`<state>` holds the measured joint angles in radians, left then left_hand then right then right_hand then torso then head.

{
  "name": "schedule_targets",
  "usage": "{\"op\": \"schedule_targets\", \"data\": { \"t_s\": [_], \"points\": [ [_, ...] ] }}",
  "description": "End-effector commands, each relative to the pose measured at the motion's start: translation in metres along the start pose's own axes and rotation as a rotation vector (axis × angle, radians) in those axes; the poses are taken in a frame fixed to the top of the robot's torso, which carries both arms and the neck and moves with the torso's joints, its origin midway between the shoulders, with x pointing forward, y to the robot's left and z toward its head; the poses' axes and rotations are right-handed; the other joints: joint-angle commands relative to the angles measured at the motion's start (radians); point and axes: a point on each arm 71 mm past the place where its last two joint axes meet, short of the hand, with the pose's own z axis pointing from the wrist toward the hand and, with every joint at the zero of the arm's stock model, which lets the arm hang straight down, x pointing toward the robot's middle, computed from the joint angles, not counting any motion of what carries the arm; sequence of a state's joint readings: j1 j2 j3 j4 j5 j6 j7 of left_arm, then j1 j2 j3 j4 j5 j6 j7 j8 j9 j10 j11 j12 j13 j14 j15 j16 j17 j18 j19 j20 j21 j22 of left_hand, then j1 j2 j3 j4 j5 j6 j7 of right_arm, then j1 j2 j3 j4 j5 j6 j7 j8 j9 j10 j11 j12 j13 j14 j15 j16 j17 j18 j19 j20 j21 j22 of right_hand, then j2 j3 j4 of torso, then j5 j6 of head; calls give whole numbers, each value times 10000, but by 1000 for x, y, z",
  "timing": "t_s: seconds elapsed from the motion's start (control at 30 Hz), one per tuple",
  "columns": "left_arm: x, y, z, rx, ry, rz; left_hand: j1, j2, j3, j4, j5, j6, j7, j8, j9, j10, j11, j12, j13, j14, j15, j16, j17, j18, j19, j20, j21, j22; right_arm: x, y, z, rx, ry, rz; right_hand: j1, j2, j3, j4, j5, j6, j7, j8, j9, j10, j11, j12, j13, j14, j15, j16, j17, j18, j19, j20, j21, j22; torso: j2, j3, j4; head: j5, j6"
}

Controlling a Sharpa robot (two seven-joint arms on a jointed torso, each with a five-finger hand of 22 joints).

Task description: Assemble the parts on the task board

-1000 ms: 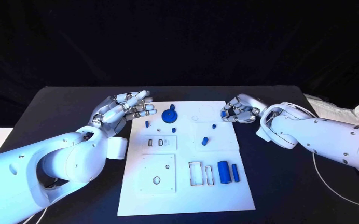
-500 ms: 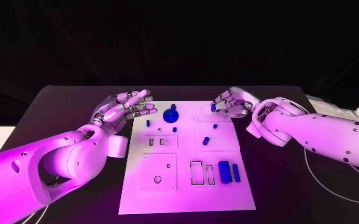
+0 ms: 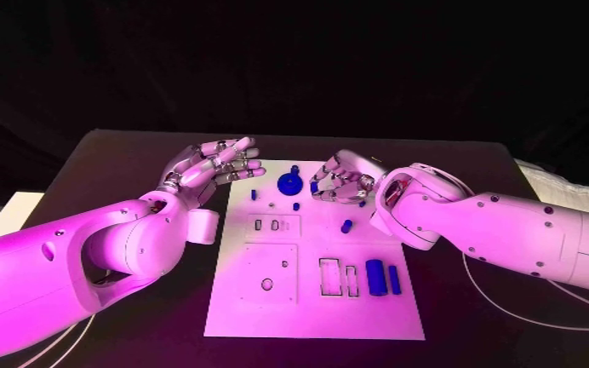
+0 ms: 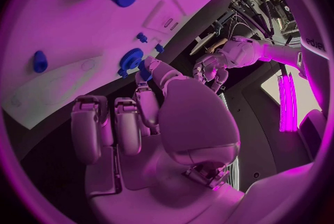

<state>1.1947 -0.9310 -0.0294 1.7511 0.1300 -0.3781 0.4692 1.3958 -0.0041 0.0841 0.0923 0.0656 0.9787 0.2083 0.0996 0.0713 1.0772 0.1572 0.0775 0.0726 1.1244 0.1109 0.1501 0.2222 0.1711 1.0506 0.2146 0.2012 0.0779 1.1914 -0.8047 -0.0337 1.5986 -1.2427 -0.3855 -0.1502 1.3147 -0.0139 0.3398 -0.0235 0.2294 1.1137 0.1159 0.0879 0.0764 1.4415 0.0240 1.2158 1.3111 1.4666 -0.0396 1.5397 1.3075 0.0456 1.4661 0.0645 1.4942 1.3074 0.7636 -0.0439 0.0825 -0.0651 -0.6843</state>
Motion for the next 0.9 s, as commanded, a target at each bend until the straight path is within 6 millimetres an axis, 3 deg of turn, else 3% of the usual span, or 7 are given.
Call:
{"op": "schedule_targets", "data": {
  "t_s": [0.03, 0.2, 0.5, 0.9],
  "points": [
    [2, 0, 2, 52, 200, -110, 0, 122, -7, -46, -58, 43, -4, -49, -15, 60, -9, -61, 2, 61, -22, -34, 9, 122, 57, 17, -56, -14, 11, 7, 3, 219, 252, -797, 8, 119, 65, 5, -39, 222, -108, 40, 123, -60, -37, -52, 481, 884, -87, -40, 1867, -90, 211, -48, 10, 935, -57, -48, 17, 59, -60],
    [1, 1, 5, 41, 181, -113, 0, 122, -7, -46, -58, 43, -4, -49, -15, 60, -9, -61, 2, 61, -22, -34, 9, 122, 57, 17, -56, -14, 32, 19, 7, 43, 666, -1002, -64, 99, 70, 14, -52, 236, -113, 39, 131, -84, -41, -116, 448, 876, -91, -58, 1831, -88, 207, -51, 5, 927, -80, -102, 33, 126, -173],
    [1, 2, 5, 23, 197, -128, 0, 122, -7, -46, -58, 43, -4, -49, -15, 60, -9, -61, 2, 61, -22, -34, 9, 122, 57, 17, -56, -14, 54, 29, 10, -75, 1133, -1264, -130, 75, 74, 19, -74, 233, -116, 27, 135, -100, -44, -159, 427, 870, -94, -71, 1805, -87, 206, -53, 3, 925, -62, -78, 23, 200, -205],
    [2, 2, 5, 9, 223, -140, 7, 135, -6, -64, -58, 49, -11, -55, -14, 68, -12, -66, 2, 64, -23, -44, 20, 122, 62, 16, -64, -18, 67, 36, 13, -184, 1417, -1402, -214, 27, 80, 15, -92, 205, -109, -4, 133, -114, -41, -194, 414, 865, -96, -85, 1782, -86, 204, -56, 0, 920, -68, -66, 18, 240, -284]
  ]
}}
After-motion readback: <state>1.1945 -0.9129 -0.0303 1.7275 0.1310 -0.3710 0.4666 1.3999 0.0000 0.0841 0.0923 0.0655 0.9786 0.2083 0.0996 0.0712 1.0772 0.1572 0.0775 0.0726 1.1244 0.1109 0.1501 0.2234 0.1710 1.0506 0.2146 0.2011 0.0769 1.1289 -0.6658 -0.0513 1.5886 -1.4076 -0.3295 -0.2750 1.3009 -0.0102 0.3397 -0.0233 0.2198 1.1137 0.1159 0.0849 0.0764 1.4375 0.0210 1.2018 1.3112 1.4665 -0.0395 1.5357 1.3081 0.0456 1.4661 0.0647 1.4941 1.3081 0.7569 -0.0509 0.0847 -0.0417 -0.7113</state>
